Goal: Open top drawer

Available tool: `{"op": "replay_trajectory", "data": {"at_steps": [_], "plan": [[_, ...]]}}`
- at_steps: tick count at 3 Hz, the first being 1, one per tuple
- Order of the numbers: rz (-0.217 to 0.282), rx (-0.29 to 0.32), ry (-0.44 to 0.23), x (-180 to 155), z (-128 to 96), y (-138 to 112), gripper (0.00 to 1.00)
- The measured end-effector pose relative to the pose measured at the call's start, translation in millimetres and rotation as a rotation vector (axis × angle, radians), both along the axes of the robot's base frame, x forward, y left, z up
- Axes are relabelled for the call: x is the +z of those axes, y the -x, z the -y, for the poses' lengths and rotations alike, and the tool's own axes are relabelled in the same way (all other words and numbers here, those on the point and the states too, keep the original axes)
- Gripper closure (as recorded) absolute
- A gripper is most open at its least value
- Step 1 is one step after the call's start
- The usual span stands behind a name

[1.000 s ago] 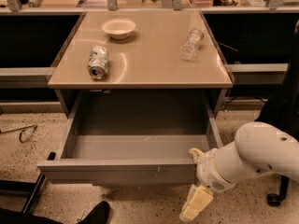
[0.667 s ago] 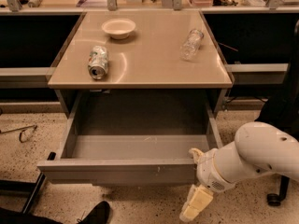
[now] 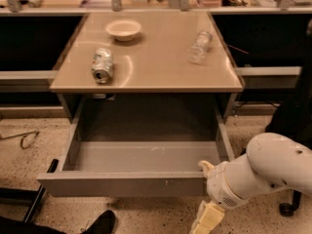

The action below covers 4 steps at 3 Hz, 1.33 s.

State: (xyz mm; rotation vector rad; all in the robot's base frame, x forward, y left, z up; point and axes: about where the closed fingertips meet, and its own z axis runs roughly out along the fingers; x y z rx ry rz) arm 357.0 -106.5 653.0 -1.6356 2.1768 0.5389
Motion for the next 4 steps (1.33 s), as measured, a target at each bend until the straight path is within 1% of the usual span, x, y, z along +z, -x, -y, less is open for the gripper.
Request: {"op": "replay_trajectory", "data": {"at_steps": [1, 2, 3, 4], "plan": [[-0.012, -0.015, 0.018, 0.3, 5.8, 29.7, 0.0], [-0.012, -0.015, 0.018, 0.3, 5.8, 29.7, 0.0], [-0.039, 0.0, 0.032, -3.8, 2.7, 34.1, 0.0], [-0.043, 0.002, 0.035, -2.0, 2.4, 35.6, 0.0]]}}
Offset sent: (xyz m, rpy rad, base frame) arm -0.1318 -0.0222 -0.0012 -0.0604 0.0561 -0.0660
